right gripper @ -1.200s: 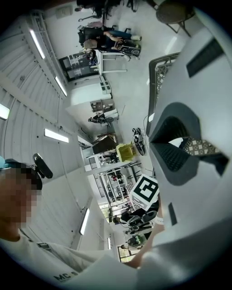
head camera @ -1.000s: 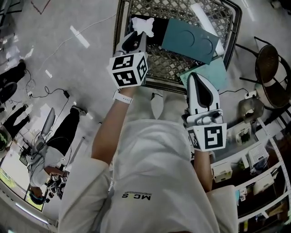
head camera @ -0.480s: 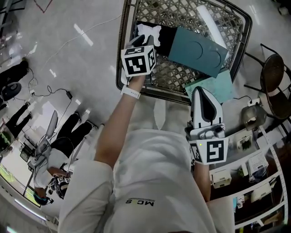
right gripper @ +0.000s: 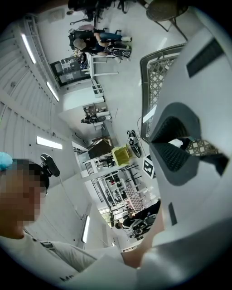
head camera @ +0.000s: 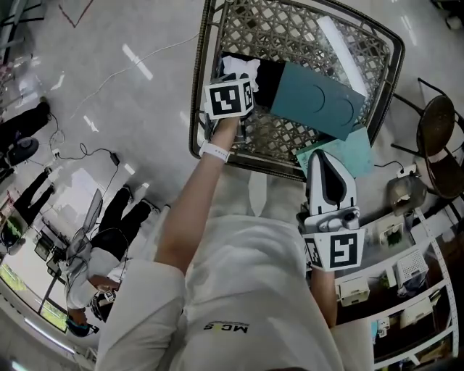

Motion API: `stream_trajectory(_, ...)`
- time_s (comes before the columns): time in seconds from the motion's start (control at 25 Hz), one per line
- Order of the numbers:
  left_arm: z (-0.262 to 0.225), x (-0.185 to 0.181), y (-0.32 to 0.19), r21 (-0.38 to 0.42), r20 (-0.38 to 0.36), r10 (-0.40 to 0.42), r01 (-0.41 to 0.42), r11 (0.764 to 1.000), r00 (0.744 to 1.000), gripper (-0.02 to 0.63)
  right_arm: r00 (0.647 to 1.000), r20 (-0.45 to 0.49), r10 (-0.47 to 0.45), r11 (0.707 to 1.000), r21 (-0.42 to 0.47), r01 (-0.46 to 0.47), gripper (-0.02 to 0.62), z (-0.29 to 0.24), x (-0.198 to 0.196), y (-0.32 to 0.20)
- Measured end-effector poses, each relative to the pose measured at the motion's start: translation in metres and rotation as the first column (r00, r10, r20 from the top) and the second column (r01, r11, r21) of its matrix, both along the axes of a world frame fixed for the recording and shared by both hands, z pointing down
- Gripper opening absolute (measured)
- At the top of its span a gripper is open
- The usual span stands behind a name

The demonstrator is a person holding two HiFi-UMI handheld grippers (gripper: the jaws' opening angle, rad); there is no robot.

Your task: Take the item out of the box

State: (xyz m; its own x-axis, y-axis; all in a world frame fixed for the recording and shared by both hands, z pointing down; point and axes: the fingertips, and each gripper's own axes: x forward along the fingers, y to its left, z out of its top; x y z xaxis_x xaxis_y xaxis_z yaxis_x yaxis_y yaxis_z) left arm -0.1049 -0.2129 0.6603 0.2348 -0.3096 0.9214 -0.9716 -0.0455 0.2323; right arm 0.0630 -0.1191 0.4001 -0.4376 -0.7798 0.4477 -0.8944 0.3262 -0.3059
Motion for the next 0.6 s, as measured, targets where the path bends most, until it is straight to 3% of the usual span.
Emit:
stream_trajectory(0.24, 0.014, -0.004, 0.002, -0.081, 0.048, -0.015, 0.018, 0.997, 0.999, 0.046, 1.000, 0.001, 0.002, 1.000, 0.012, -0.002, 0.015, -0.003, 0.001, -0.011)
stream_trajectory(0.6, 0.015, -0.001, 0.001, -0.079, 0.049, -0.005, 0.009, 0.997, 0.999, 0.025, 1.000, 0.003, 0.002, 1.000, 0.011, -0.002, 0.015, -0.003, 0.003, -0.012)
